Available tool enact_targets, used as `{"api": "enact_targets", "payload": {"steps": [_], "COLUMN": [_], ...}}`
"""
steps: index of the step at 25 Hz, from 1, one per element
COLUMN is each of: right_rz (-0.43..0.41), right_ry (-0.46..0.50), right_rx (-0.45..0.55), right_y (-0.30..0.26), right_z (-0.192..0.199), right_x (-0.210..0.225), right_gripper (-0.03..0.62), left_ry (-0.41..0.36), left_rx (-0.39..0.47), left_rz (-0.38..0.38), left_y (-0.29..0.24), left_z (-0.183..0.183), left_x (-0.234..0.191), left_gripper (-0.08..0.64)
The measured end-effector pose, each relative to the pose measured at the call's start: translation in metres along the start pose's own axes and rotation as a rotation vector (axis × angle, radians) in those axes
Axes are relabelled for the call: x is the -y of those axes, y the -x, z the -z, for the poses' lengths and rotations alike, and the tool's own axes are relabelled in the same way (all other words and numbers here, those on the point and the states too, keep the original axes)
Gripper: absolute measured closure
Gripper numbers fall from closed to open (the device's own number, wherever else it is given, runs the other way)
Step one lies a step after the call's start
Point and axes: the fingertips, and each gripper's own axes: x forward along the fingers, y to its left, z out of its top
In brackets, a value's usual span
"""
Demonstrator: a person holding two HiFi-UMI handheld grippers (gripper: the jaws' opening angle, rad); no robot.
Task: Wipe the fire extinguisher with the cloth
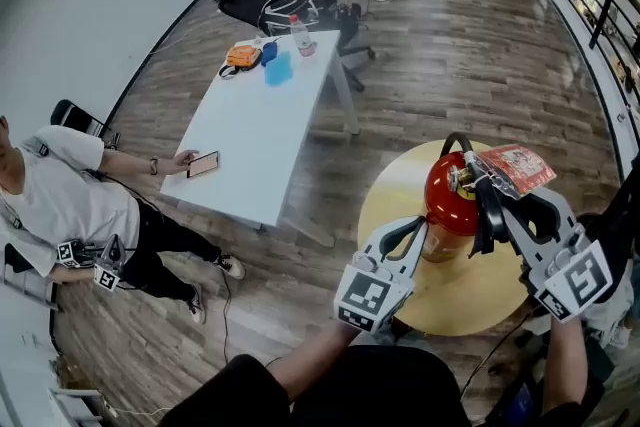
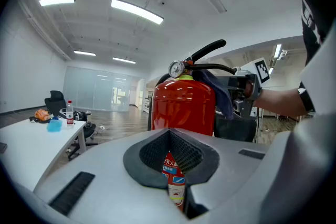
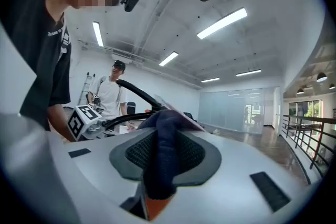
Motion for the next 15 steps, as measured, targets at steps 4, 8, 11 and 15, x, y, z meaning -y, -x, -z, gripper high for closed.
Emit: {"api": "enact_targets", "payload": {"steps": [4, 8, 11, 15], "right_rz": [0.016, 0.046, 0.077, 0.160], "right_ry": [-0.006, -0.092, -0.172, -0.304], "right_rx": [0.050, -0.102, -0.154, -0.256], "right_y": [0.014, 0.025, 0.014, 0.010], "right_z": [0.010, 0.091, 0.150, 0.217], "right_x": [-0.018, -0.025, -0.044, -0.054], "right_gripper": [0.486, 0.485, 0.485, 0.485], "left_ry": [-0.002, 0.002, 0.000, 0.014], "left_rx": [-0.001, -0.002, -0.002, 0.001], "left_rz": [-0.006, -0.004, -0.014, -0.016], "left_y": [0.002, 0.002, 0.004, 0.003], "left_z": [-0.001, 0.000, 0.001, 0.000], "left_x": [-0.002, 0.000, -0.003, -0.002], "left_gripper": [0.537, 0.537, 0.537, 0.537]}}
